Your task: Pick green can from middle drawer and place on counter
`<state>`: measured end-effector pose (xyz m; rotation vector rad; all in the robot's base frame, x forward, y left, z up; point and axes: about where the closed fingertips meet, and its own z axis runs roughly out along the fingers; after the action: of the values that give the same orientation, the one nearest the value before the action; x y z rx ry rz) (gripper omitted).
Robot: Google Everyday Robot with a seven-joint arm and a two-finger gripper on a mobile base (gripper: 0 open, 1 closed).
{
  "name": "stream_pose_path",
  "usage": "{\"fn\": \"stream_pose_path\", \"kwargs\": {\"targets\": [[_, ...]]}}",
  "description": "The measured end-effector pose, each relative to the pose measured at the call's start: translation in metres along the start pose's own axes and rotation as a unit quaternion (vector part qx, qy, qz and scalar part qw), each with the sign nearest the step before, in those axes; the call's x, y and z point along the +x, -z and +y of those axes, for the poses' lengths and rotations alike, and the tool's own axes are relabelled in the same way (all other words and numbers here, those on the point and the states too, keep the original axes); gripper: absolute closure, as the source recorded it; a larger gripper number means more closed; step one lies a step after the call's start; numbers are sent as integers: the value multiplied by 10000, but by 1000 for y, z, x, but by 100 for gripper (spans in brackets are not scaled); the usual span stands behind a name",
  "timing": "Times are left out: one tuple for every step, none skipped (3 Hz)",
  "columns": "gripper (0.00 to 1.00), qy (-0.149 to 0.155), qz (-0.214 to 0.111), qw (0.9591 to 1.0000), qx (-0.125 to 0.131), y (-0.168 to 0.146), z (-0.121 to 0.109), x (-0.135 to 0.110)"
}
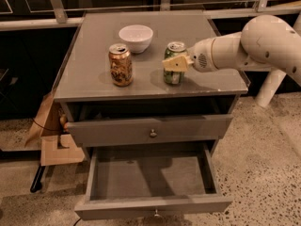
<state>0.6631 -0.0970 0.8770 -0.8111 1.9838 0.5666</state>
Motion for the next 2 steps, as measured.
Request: {"fn": "stream_pose_path", "kwargs": {"targets": [[82, 0, 0, 10000, 0, 0, 0, 0], [52, 0, 0, 10000, -1, 0, 0, 0]]}}
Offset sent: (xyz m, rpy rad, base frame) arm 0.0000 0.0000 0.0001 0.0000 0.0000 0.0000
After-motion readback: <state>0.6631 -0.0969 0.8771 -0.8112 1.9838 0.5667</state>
